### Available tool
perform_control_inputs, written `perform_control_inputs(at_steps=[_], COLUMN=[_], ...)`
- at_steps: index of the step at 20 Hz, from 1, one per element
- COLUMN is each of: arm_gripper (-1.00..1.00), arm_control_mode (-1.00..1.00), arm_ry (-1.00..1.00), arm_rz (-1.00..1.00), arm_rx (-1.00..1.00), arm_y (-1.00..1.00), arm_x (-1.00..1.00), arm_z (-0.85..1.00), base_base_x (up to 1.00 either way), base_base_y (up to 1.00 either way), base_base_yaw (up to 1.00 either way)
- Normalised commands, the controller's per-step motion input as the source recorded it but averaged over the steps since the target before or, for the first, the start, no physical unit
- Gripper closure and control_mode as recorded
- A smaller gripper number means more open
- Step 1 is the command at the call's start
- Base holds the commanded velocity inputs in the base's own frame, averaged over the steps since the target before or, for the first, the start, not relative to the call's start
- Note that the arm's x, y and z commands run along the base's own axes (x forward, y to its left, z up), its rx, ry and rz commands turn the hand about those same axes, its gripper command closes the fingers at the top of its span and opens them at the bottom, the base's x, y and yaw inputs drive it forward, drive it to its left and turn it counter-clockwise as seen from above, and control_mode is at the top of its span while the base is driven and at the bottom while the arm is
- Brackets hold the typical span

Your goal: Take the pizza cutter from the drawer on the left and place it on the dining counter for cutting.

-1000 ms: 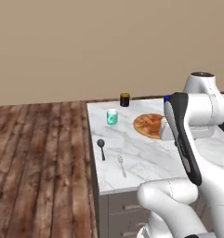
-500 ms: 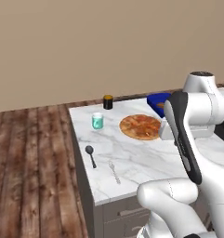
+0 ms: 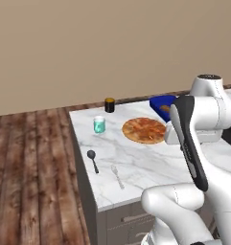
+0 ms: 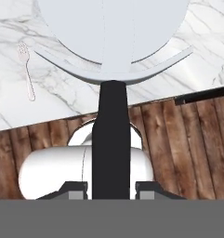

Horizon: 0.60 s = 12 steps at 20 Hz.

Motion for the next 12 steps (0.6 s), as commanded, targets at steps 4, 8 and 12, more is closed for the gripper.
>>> perform_control_inputs(at_steps=[4,8,12], arm_gripper=[1.0,1.0,1.0], arm_control_mode=[1.0,-1.0,-1.0], arm_ry=[0.0,0.0,0.03], arm_rz=[0.0,0.17,0.2], arm_rx=[0.0,0.0,0.0], arm_y=[0.0,0.19,0.31], arm_x=[0.0,0.96,1.0], arm_z=[0.0,-0.34,-0.47], base_base_x=[0.73,0.0,0.0], base_base_y=[0.0,0.0,0.0], base_base_yaw=[0.1,0.0,0.0])
